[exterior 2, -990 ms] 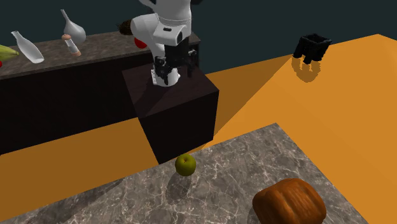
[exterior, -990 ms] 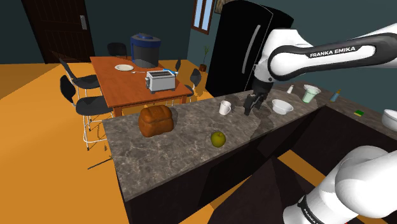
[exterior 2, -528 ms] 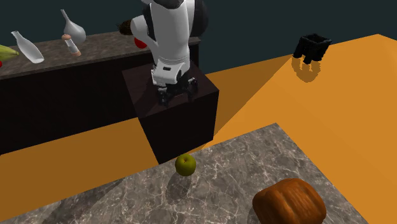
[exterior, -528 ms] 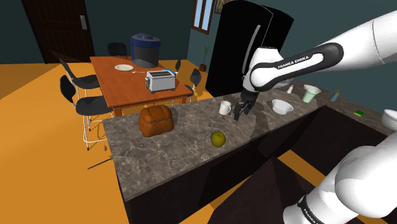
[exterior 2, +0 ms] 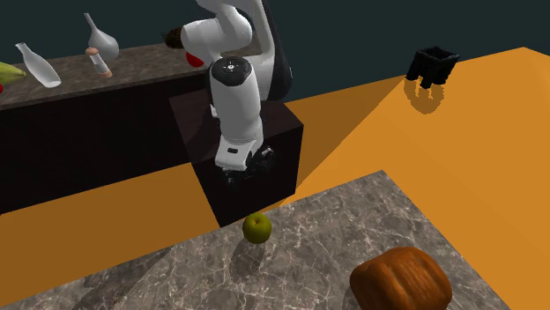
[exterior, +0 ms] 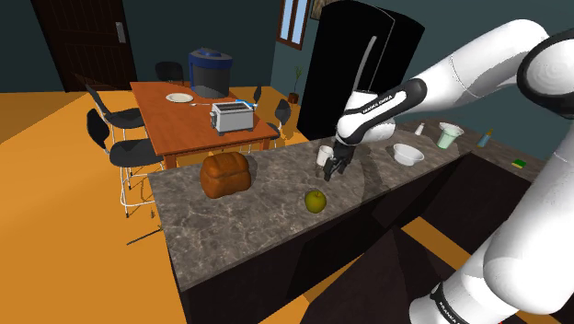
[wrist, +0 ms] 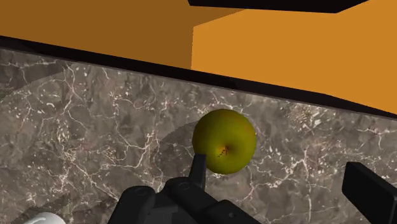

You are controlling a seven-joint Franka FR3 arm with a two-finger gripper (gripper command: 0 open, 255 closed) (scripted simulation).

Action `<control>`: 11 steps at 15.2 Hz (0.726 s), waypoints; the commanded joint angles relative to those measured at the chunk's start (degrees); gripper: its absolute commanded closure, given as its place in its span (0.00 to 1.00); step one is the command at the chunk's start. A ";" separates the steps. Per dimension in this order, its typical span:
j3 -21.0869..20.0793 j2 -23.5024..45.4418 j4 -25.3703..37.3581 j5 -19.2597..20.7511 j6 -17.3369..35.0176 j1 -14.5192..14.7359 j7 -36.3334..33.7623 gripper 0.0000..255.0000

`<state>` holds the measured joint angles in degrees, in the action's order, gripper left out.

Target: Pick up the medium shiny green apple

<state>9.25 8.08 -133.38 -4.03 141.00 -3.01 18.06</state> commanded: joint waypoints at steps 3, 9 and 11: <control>-1.12 9.82 5.78 -4.52 3.60 -1.59 4.18 0.00; -3.22 20.29 12.95 -8.15 6.48 -4.07 7.70 0.00; -3.51 21.65 13.21 -8.50 7.58 -4.27 8.01 0.00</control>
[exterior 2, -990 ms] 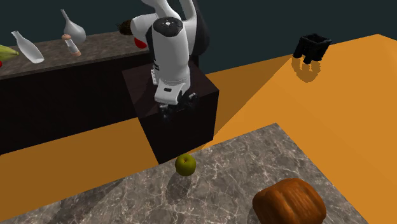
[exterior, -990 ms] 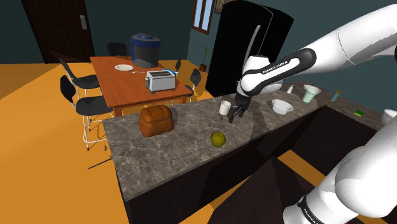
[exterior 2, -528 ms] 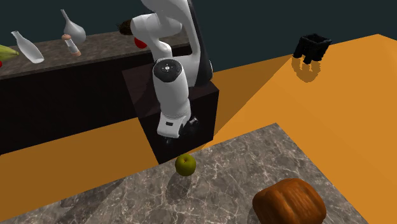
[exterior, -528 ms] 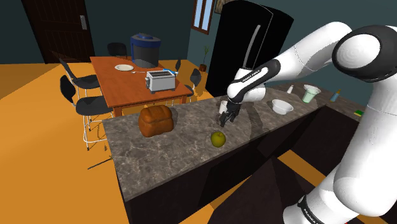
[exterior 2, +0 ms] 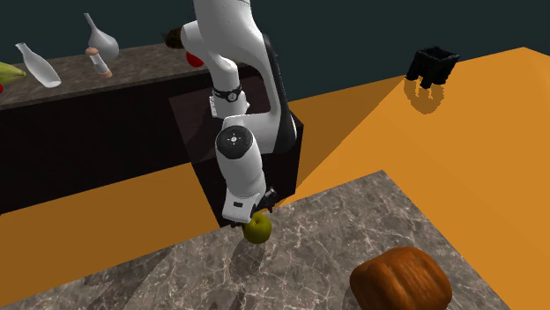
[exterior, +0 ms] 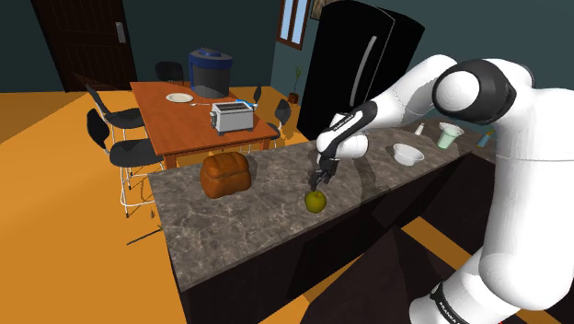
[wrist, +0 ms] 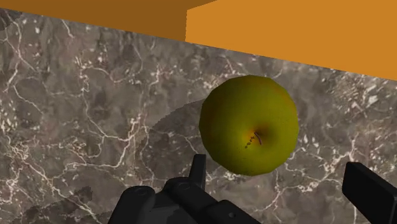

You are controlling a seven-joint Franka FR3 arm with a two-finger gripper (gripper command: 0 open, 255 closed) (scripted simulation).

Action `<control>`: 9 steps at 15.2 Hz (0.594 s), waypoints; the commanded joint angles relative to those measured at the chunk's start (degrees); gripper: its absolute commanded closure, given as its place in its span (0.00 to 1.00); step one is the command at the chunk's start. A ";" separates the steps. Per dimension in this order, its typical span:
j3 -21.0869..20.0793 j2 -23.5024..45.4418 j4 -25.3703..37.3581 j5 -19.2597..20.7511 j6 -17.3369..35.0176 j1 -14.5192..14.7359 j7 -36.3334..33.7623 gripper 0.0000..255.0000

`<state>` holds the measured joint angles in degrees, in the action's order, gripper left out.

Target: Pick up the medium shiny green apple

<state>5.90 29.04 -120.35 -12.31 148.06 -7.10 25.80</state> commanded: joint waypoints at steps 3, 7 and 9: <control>-0.60 2.77 0.66 -0.73 2.11 -0.51 0.73 0.00; -0.68 3.15 0.75 -0.82 2.39 -0.60 0.84 1.00; -0.68 3.14 0.75 -0.82 2.39 -0.59 0.83 1.00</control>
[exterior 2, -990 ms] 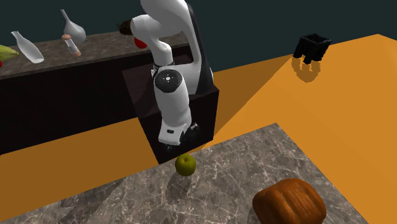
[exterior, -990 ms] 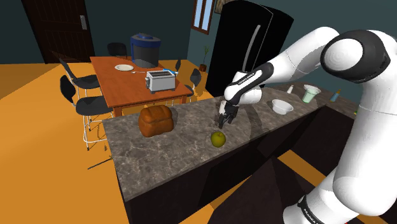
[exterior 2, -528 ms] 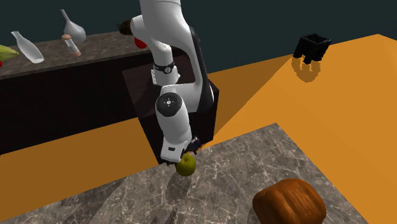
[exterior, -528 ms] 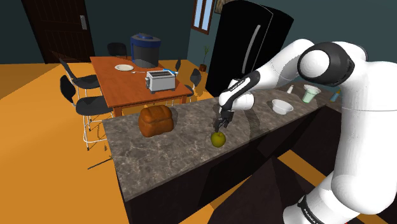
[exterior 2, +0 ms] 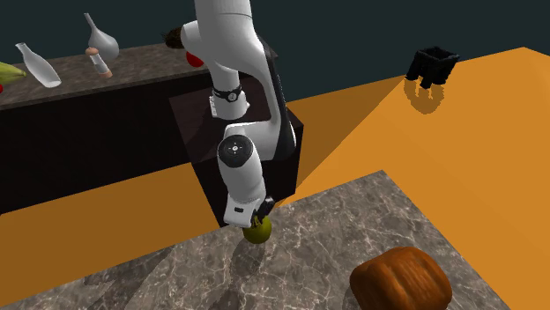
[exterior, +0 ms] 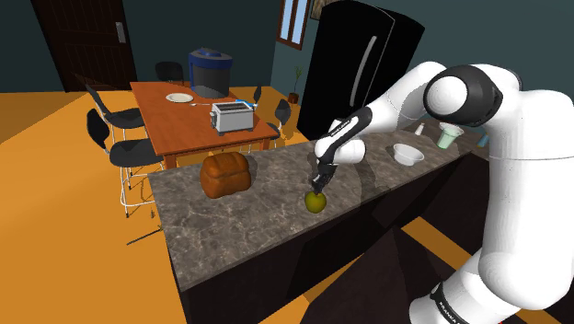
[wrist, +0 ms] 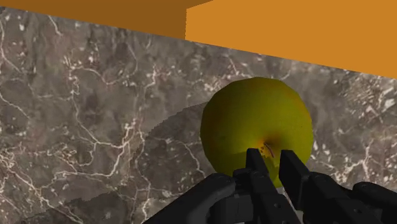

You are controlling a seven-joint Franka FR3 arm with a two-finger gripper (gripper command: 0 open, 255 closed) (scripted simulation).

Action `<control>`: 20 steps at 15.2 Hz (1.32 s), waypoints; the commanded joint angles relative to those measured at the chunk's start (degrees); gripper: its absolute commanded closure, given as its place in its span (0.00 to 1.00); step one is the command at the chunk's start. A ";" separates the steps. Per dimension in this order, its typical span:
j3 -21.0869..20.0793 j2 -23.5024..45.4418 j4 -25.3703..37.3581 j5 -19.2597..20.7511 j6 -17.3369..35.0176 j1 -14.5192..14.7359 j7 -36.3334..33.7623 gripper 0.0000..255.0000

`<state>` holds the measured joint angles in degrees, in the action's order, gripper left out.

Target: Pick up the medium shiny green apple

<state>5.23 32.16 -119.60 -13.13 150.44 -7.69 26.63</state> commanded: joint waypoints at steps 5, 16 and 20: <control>-0.01 0.02 -0.01 -0.01 0.02 0.00 0.00 1.00; 1.28 -6.06 -1.16 1.57 -4.88 0.94 -1.41 1.00; 1.78 -8.62 -1.35 2.33 -7.22 1.29 -2.06 1.00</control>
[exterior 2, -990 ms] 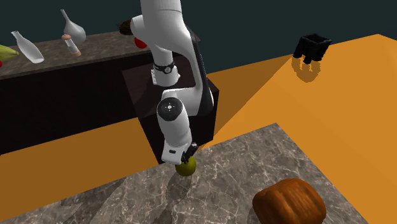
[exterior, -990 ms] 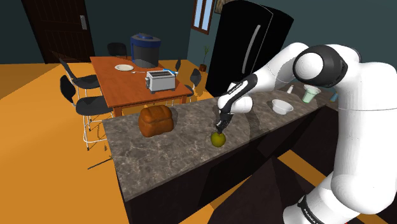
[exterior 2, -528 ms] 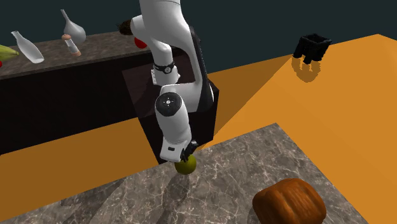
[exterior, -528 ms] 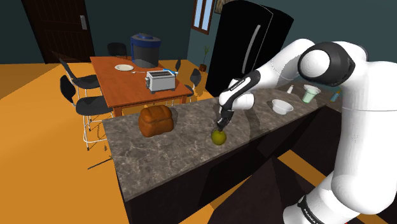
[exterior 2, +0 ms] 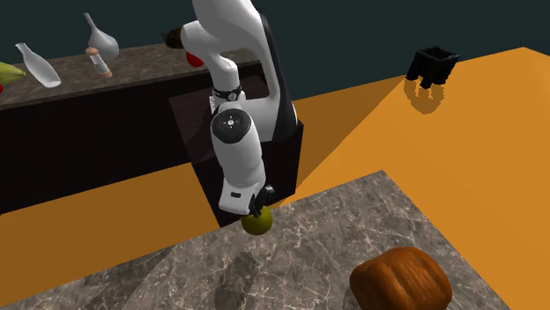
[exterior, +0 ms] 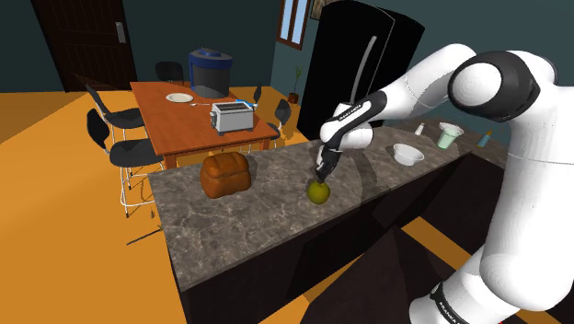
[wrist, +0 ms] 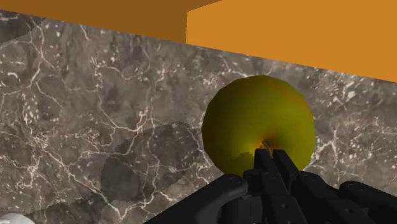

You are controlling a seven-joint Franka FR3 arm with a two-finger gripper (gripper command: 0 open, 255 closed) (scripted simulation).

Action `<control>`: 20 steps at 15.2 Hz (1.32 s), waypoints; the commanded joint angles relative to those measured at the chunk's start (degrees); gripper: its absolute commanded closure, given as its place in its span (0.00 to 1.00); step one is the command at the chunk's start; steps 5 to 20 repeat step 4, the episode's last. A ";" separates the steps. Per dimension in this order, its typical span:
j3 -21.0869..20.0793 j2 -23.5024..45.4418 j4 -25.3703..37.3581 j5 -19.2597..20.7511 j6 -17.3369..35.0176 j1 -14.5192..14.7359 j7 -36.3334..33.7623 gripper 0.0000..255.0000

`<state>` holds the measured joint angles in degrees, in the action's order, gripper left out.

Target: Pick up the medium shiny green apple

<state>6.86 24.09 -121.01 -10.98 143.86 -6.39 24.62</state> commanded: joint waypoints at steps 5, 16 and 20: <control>0.39 -1.88 0.03 0.59 -1.92 0.15 -0.40 1.00; 0.39 -1.88 0.03 0.59 -1.92 0.15 -0.40 1.00; 0.39 -1.88 0.03 0.59 -1.92 0.15 -0.40 1.00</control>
